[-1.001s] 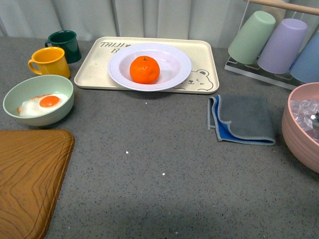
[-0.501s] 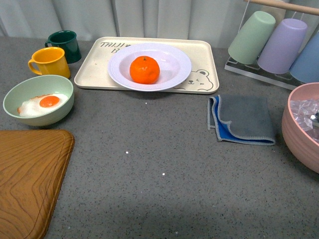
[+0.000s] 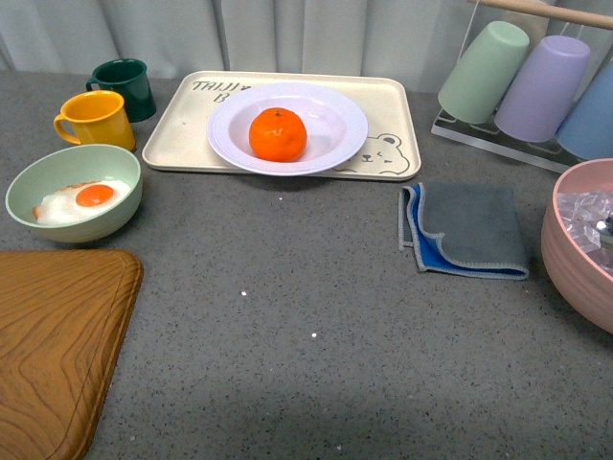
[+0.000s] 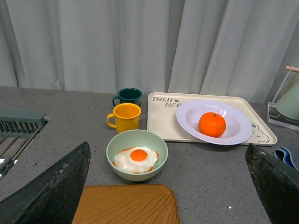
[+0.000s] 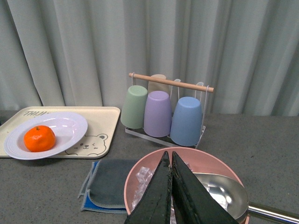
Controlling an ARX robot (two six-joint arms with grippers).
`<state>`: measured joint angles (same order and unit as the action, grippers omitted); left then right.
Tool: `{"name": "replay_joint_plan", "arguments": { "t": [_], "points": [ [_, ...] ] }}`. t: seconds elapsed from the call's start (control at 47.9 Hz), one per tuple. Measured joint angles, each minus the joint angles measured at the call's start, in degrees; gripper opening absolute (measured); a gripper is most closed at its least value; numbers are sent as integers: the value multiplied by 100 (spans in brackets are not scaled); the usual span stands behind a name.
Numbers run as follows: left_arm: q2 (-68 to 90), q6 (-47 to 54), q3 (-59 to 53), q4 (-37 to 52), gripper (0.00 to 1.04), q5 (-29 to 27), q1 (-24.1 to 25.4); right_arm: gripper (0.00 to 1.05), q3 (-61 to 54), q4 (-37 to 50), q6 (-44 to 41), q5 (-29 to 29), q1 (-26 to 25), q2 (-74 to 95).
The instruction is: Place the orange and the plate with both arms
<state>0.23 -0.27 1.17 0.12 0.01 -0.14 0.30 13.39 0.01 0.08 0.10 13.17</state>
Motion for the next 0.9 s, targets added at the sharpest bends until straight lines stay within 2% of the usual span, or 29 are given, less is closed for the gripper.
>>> {"name": "replay_joint_plan", "arguments": {
  "t": [0.25, 0.355, 0.48, 0.647, 0.772, 0.897],
  "points": [
    [0, 2, 0, 0, 98, 0, 0, 1, 0, -358, 0, -2, 0, -354],
    [0, 0, 0, 0, 98, 0, 0, 1, 2, -1231, 0, -15, 0, -1023],
    [0, 0, 0, -2, 98, 0, 0, 2, 2, -1309, -4, -15, 0, -1287],
    [0, 0, 0, -2, 98, -2, 0, 26, 2, -1329, -2, -15, 0, -1287],
    [0, 0, 0, -2, 98, -2, 0, 51, 2, -1329, -2, -17, 0, -1292],
    [0, 0, 0, -2, 98, -2, 0, 70, 2, -1329, -2, -15, 0, -1292]
  ]
}}
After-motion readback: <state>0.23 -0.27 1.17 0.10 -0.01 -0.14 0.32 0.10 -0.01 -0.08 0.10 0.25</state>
